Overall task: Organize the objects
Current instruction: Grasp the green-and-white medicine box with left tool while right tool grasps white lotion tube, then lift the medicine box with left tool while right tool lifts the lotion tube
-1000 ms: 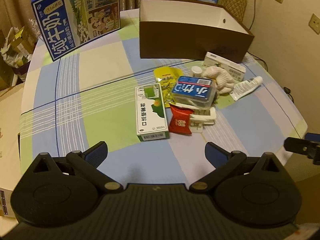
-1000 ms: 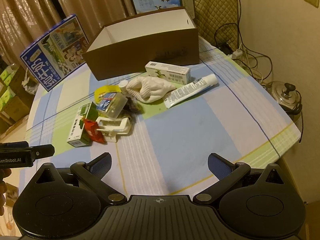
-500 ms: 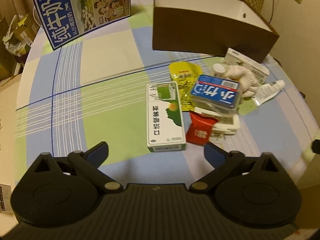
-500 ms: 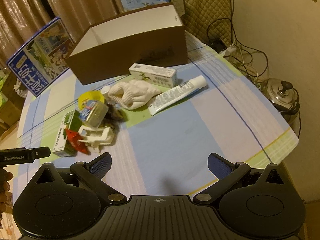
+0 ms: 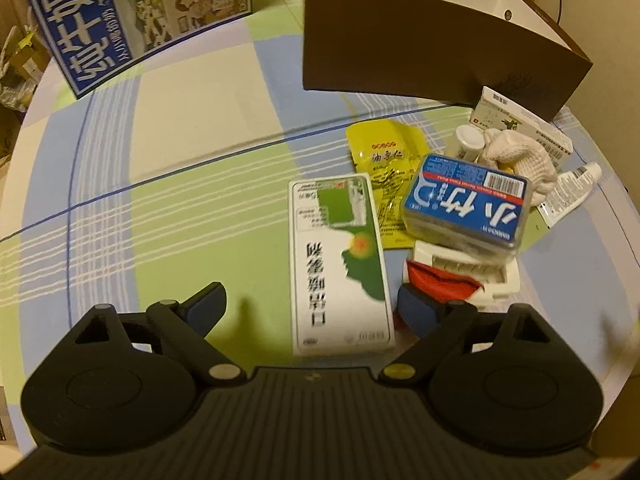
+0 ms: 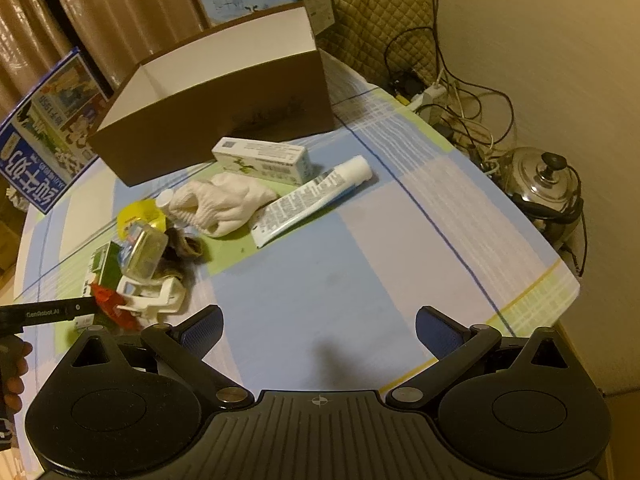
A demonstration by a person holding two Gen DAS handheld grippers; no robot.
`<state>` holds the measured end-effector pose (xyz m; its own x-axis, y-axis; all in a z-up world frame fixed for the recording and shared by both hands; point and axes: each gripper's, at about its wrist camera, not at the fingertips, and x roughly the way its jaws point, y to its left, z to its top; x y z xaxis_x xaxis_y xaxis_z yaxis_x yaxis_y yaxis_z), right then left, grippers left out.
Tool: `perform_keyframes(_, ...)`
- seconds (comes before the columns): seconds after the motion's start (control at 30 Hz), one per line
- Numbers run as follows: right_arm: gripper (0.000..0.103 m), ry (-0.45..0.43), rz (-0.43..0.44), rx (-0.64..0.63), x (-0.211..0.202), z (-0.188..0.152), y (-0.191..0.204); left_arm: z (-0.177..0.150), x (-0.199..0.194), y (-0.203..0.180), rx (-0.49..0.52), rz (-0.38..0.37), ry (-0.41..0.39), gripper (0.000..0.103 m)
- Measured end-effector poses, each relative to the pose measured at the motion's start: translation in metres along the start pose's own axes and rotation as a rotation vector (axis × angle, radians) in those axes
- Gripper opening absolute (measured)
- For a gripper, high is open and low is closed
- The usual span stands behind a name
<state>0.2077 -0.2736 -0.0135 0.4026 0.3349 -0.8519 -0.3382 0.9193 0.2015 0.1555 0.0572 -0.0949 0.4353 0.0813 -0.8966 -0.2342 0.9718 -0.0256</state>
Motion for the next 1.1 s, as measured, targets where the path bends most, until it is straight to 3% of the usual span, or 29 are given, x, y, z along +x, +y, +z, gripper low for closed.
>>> perform_keyframes(0.27,0.100,0.011,-0.010,0.008,0.009,0.009,-0.006,0.019,0.020,-0.006,0.000,-0.012,0.016,0.079)
perform_keyframes(0.43,0.101,0.022,-0.005,0.006,0.018,0.016,-0.007,0.023,0.027,-0.002,-0.020,-0.029,0.036,0.061)
perform_keyframes(0.47,0.101,0.024,-0.003,0.004,0.020,0.017,-0.007,0.022,0.028,-0.001,-0.022,-0.031,0.038,0.052)
perform_keyframes(0.7,0.100,0.034,0.005,-0.013,0.040,0.029,-0.006,0.011,0.023,0.011,-0.033,0.023,0.023,0.051)
perform_keyframes(0.9,0.100,0.032,0.000,-0.017,0.065,0.046,-0.006,0.001,0.016,0.036,-0.116,0.075,0.027,0.051)
perform_keyframes(1.1,0.092,0.018,-0.005,0.038,0.093,0.071,-0.004,-0.010,0.008,0.059,-0.185,0.121,0.032,0.051)
